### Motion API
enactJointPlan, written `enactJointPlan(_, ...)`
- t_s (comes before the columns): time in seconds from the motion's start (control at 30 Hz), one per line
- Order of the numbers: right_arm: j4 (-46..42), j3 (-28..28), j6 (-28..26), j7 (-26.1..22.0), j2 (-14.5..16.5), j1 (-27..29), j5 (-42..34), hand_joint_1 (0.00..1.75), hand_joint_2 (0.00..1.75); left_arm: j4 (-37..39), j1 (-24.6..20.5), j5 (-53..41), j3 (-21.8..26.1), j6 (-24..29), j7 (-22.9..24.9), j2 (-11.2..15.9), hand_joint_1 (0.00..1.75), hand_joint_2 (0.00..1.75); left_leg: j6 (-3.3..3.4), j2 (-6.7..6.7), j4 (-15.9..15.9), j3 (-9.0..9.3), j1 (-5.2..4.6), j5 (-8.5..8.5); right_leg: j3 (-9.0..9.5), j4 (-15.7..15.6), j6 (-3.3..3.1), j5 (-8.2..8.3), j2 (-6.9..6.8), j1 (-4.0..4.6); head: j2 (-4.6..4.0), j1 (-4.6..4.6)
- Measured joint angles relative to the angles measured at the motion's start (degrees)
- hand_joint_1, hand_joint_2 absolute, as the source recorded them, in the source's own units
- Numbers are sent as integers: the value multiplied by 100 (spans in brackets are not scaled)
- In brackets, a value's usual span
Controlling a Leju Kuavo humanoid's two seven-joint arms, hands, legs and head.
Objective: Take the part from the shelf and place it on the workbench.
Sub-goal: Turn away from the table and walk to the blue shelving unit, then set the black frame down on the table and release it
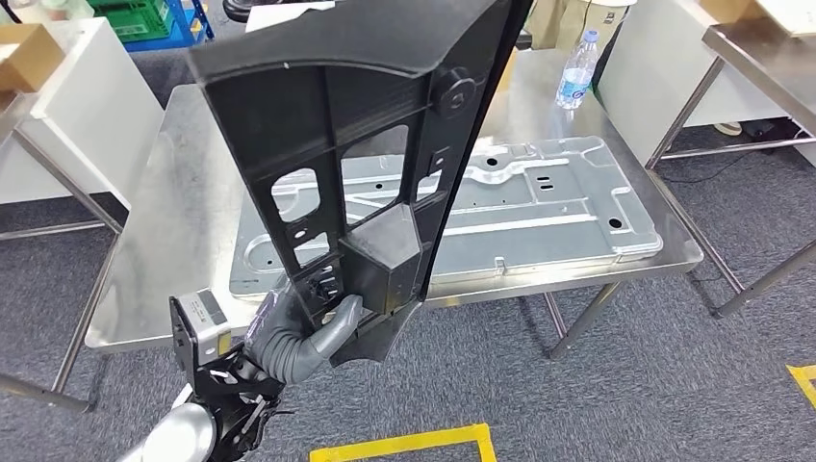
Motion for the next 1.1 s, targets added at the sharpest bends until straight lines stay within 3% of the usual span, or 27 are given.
enactJointPlan(0.07, 0, 0, 0, -1, -1, -9, 0, 0, 0, 7, -10, 2, -1, 0, -1, -1, 175, 175, 26, 6, -829, 291, 2, 464, 90, 4, 53, -76, 19, 15, -1, -2)
enactJointPlan(0.1, 0, 0, 0, -1, 0, -15, 0, 0, 0, 9, -17, 7, -2, -1, -1, -1, 175, 175, 50, 4, -1067, 379, -9, 561, 109, 4, 84, -102, 23, 24, -1, 1)
enactJointPlan(0.23, 0, 0, -1, -3, 1, -23, -2, 0, 0, 15, -33, 19, 1, 1, -2, -2, 175, 175, 173, -22, -1214, 453, -19, 559, 108, 47, 212, -194, 10, 21, 0, 16)
enactJointPlan(0.3, 0, 0, -2, -5, -1, -26, -5, 0, 0, 16, -43, 13, 1, 0, -8, -7, 175, 175, 235, -15, -1241, 497, 4, 552, -104, 500, 262, -435, -5, 11, 0, 27)
enactJointPlan(0.37, 0, 0, -2, -4, 0, -24, -10, 0, 0, 18, -49, -16, -2, 3, -25, -13, 175, 175, 278, -5, -1242, 517, -1, 525, -560, 1327, 293, -762, -9, 11, 0, 37)
enactJointPlan(0.4, 0, 0, -2, -3, 1, -20, -11, 0, 0, 21, -49, -46, -3, 9, -34, -14, 175, 175, 288, -4, -1241, 526, -4, 513, -767, 1654, 302, -840, -10, 9, 0, 37)
enactJointPlan(0.43, 0, 0, -2, -1, 1, -16, -11, 0, 0, 27, -48, -84, -5, 20, -42, -14, 175, 175, 292, -6, -1241, 538, -7, 500, -887, 1794, 306, -810, -11, 8, 0, 37)
enactJointPlan(0.47, 0, 0, -2, 1, 1, -13, -11, 0, 0, 34, -48, -131, -6, 37, -48, -16, 175, 175, 290, -11, -1241, 559, -8, 484, -884, 1688, 305, -664, -12, 6, -1, 37)
enactJointPlan(0.5, 0, 0, -2, 3, 0, -13, -11, 0, 0, 42, -48, -184, -7, 57, -55, -19, 175, 175, 280, -18, -1241, 590, -7, 465, -760, 1355, 300, -429, -14, 5, 0, 37)
enactJointPlan(0.57, 0, 0, -2, 5, -1, -20, -10, 0, 0, 55, -52, -317, -8, 104, -88, -28, 175, 175, 238, -29, -1235, 650, -21, 414, -384, 501, 279, -4, -15, 12, 0, 38)
enactJointPlan(0.6, 0, 0, -2, 5, -1, -24, -9, 0, 0, 58, -57, -397, -9, 133, -117, -36, 175, 175, 213, -30, -1232, 667, -35, 393, -256, 218, 258, 99, -14, 16, 0, 37)
enactJointPlan(0.63, 0, 0, -2, 7, 2, -28, -7, 0, 0, 61, -63, -474, -10, 165, -155, -46, 175, 175, 191, -31, -1234, 675, -50, 377, -197, 83, 234, 123, -11, 25, 0, 36)
enactJointPlan(0.77, 0, 0, -22, 9, 9, -28, 21, 0, 0, 73, -82, -686, -12, 318, -395, -146, 175, 175, 97, -16, -1099, 615, -35, 255, -183, 38, 98, 116, -10, 29, -1, 28)
enactJointPlan(0.8, 0, 0, -32, 8, 10, -32, 34, 0, 0, 80, -95, -753, -12, 393, -484, -184, 175, 175, 72, -9, -860, 507, -28, 117, -179, 31, 67, 120, -12, 21, 0, 25)
enactJointPlan(0.87, 0, 0, -45, 4, 13, -39, 63, 0, 0, 101, -140, -927, -16, 565, -659, -277, 175, 175, 41, -1, -72, 138, -24, -255, -176, 30, 33, 113, -23, 33, -1, 16)
enactJointPlan(0.93, 0, 1, -46, 3, 21, -39, 93, 0, 0, 130, -192, -1126, -35, 736, -770, -374, 175, 175, 47, -1, 542, -175, -30, -433, -169, 32, 23, 104, -36, 66, -1, 14)
enactJointPlan(0.97, 0, 2, -47, 3, 24, -39, 107, 0, 0, 150, -221, -1238, -48, 820, -794, -416, 175, 175, 69, -1, 546, -191, -37, -365, -158, 32, 20, 98, -39, 82, -1, 13)
enactJointPlan(1.0, 0, 3, -47, 3, 27, -39, 122, 0, 0, 174, -259, -1380, -65, 915, -808, -461, 175, 175, 102, -1, 315, -96, -49, -199, -144, 33, 19, 91, -36, 96, 0, 12)
enactJointPlan(1.07, 0, 5, -44, 5, 36, -44, 167, 0, 0, 240, -388, -1864, -104, 1175, -772, -551, 175, 175, 203, 0, -527, 287, -92, 200, -116, 34, 30, 75, -33, 119, -1, 11)
enactJointPlan(1.1, 0, 8, -40, 9, 41, -50, 197, 0, 0, 281, -479, -2198, -126, 1325, -715, -598, 175, 175, 246, 1, -870, 441, -113, 322, -115, 39, 42, 67, -33, 130, -1, 13)
